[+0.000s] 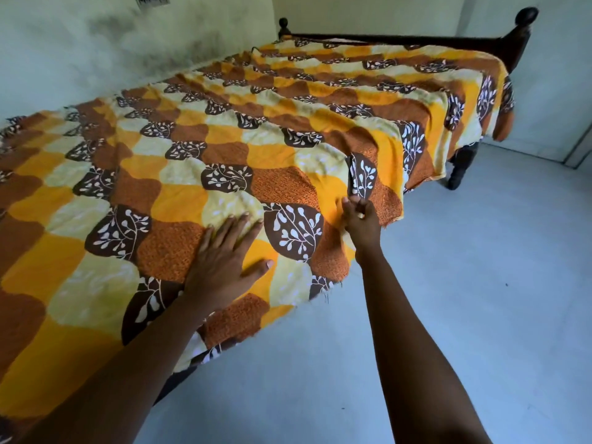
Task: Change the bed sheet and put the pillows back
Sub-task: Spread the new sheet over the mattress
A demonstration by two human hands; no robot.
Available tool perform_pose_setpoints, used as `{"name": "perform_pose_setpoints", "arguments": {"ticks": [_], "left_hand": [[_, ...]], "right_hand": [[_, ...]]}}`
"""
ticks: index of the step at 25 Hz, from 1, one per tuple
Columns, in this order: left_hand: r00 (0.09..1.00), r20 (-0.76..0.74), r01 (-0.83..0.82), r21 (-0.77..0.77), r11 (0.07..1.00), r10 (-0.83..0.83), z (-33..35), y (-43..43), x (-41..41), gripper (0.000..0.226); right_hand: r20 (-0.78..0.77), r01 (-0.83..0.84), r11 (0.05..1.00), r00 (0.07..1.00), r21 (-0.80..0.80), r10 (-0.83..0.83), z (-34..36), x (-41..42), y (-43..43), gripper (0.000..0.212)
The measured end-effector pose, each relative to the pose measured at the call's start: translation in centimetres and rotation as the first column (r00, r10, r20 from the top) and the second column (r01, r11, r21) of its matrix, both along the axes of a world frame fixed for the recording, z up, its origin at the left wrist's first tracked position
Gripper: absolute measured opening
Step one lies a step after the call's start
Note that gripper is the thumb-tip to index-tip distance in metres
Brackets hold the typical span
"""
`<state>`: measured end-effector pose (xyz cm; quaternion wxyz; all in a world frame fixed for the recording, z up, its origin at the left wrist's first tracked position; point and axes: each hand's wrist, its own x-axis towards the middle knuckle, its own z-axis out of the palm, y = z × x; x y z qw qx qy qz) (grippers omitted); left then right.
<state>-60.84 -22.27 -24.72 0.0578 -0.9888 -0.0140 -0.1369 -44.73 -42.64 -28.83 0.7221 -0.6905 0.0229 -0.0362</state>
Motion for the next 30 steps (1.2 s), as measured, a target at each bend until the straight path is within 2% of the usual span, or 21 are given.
{"name": "perform_pose_setpoints", "arguments": {"ticks": [1,4,6,9,12,14,16,18,21,22,24,25,26,27,28,30], "left_hand": [[1.0,-0.005,0.003,-0.005,1.0,-0.003,0.0,0.0,0.1,0.083],[1.0,-0.014,-0.005,-0.027,1.0,0.005,0.1,0.1,0.0,0.085],[1.0,-0.01,-0.007,-0.021,1.0,0.007,0.0,-0.1,0.0,0.086],[1.0,-0.021,-0.006,-0.032,0.999,0.005,0.0,0.1,0.1,0.085],[1.0,-0.028,-0.001,-0.041,0.999,0.0,0.1,0.1,0.2,0.089],[0.999,-0.052,-0.008,-0.068,0.998,0.004,0.5,0.0,0.1,0.096],[0.992,-0.123,-0.03,-0.144,0.989,0.012,1.4,-0.1,0.3,0.098],[0.994,-0.104,-0.013,-0.306,0.952,-0.02,2.3,-0.8,0.1,0.086],[0.978,0.206,0.145,-0.597,0.789,-0.023,1.9,-3.4,-3.2,0.049],[0.966,0.26,0.165,-0.656,0.737,0.015,1.2,-4.5,-5.0,0.041],[0.961,0.232,0.107,-0.815,0.569,0.153,-0.3,-6.3,-8.5,0.034],[0.953,0.169,0.053,-0.91,0.412,0.251,-0.9,-6.9,-10.1,0.03],[0.935,0.081,0.008,-0.978,0.207,0.345,-1.5,-7.2,-11.3,0.025],[0.913,-0.014,-0.01,-1.0,-0.012,0.408,-1.9,-7.3,-12.4,0.022],[0.894,-0.092,-0.007,-0.982,-0.191,0.438,-2.0,-7.2,-13.3,0.022],[0.87,-0.181,0.028,-0.91,-0.413,0.459,-1.8,-7.1,-14.6,0.025]], "right_hand": [[-0.011,0.009,1.0,1.0,0.002,-0.009,0.4,0.7,0.3,0.017],[-0.036,0.033,0.989,0.999,-0.147,-0.038,1.5,2.4,0.5,0.019],[-0.035,0.055,0.985,0.997,-0.163,-0.061,1.3,3.1,-0.3,0.024],[-0.097,0.129,0.992,0.987,0.013,-0.127,1.0,3.9,-1.7,0.023],[-0.201,0.112,0.984,0.976,0.139,-0.082,1.2,2.8,-1.7,0.028],[-0.221,0.072,0.984,0.975,0.162,-0.035,0.7,1.1,-1.6,0.013],[-0.255,0.049,0.982,0.967,0.182,-0.001,0.1,-1.7,-1.9,0.012],[-0.335,0.012,0.946,0.937,0.324,0.103,-0.7,-5.6,-2.0,0.007],[-0.46,-0.006,0.885,0.852,0.465,0.248,-2.7,-12.1,-1.0,0.007],[-0.493,-0.004,0.872,0.823,0.49,0.281,-3.5,-13.8,-0.5,0.006],[-0.546,-0.01,0.852,0.764,0.523,0.344,-4.8,-16.6,1.1,0.008],[-0.563,-0.019,0.841,0.734,0.541,0.379,-5.0,-17.5,2.1,0.01],[-0.576,-0.031,0.827,0.703,0.561,0.417,-5.0,-18.2,3.1,0.012],[-0.589,-0.036,0.808,0.666,0.589,0.459,-4.8,-18.8,4.2,0.015],[-0.597,-0.038,0.787,0.63,0.616,0.497,-4.5,-19.2,5.3,0.018],[-0.593,-0.063,0.76,0.584,0.647,0.554,-4.1,-19.9,7.4,0.026]]}}
